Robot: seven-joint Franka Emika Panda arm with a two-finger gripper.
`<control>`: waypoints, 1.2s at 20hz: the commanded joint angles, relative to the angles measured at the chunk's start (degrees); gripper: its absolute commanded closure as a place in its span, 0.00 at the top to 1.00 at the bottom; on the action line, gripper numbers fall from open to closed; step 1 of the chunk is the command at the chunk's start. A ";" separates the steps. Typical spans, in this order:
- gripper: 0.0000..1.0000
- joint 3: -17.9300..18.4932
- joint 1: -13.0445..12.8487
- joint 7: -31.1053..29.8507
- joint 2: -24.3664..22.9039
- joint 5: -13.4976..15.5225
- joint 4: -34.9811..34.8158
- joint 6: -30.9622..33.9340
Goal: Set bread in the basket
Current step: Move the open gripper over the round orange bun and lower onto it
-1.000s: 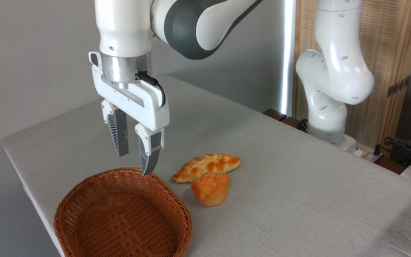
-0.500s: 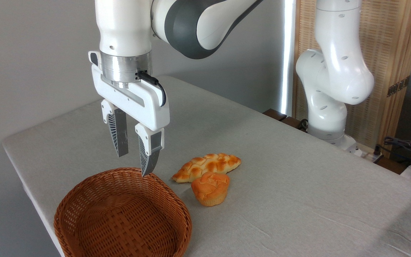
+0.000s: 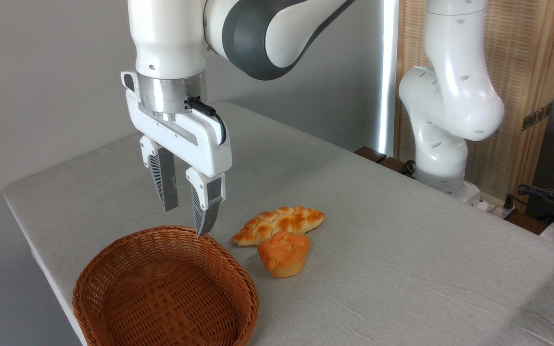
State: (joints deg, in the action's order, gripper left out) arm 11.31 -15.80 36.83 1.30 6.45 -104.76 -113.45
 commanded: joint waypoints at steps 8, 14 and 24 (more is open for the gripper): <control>1.00 3.89 0.59 6.23 -11.14 -5.12 -15.02 0.69; 1.00 4.07 0.51 8.68 -12.02 -8.56 -20.30 0.69; 1.00 4.16 0.51 10.45 -8.60 -8.65 -21.53 0.07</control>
State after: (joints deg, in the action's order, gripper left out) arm 14.91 -14.85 46.59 -8.40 -1.27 -126.01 -112.66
